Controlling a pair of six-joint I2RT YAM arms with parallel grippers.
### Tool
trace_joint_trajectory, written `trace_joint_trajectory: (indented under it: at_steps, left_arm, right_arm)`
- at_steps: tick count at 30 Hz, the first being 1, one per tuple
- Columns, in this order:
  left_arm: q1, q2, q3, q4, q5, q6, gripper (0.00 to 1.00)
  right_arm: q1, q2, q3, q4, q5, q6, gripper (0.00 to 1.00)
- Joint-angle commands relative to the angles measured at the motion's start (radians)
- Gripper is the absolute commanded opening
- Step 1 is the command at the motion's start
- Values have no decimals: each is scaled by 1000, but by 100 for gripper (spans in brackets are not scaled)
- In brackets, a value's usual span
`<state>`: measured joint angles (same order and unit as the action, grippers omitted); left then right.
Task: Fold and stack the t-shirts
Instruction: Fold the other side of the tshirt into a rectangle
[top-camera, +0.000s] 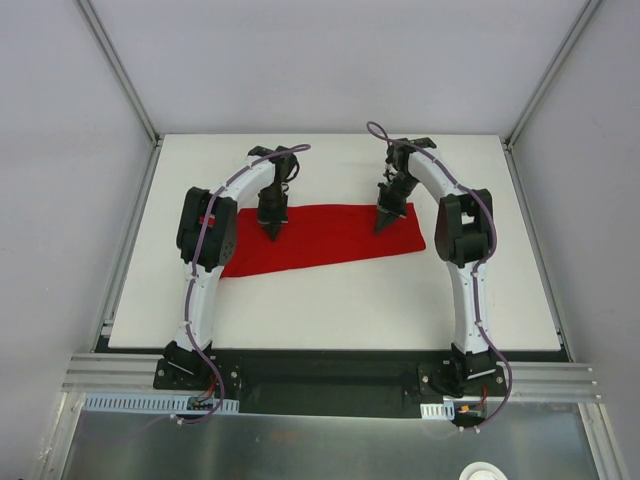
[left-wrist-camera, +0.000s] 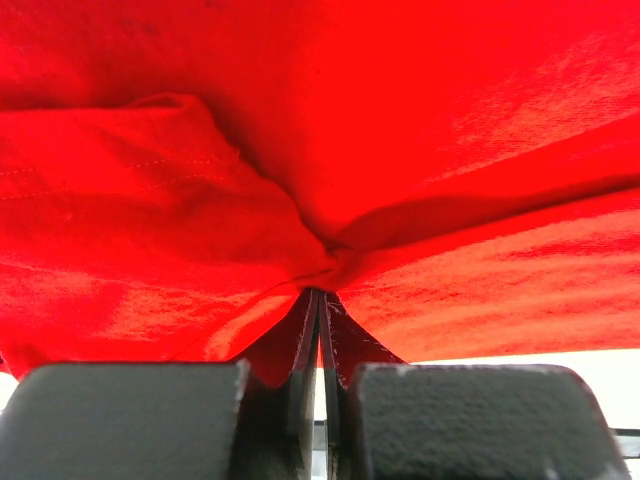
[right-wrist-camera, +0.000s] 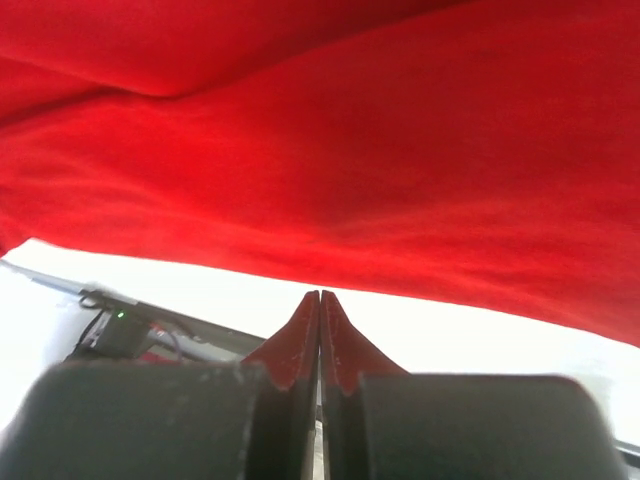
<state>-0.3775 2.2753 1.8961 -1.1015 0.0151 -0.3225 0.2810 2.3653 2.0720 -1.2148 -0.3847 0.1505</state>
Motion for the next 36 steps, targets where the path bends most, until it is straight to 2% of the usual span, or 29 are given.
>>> trace_joint_trajectory:
  at_steps: [1, 5, 11, 20, 25, 28, 36]
  left_arm:
    - [14, -11, 1, -44, -21, 19, 0]
    - [11, 9, 0, -58, 19, 13, 0]
    - [9, -16, -40, -63, -10, 8, 0]
    - [8, -77, 1, -73, -47, 13, 0]
    - [8, -168, 50, -63, -72, 20, 0]
    - [8, -183, 78, -47, -58, 23, 0]
    - [6, -131, 50, -24, 25, 40, 0]
  right_arm:
    - [-6, -43, -6, -84, 89, 18, 0]
    - [-14, -75, -98, -72, 106, 12, 1]
    - [-14, -103, -200, -60, 109, 4, 1]
    - [24, -179, -239, -34, 104, 4, 1]
    - [47, -282, -126, -6, 177, 6, 0]
    - [52, -270, -78, 21, 228, -17, 1]
    - [73, -45, 149, -64, 372, -98, 1]
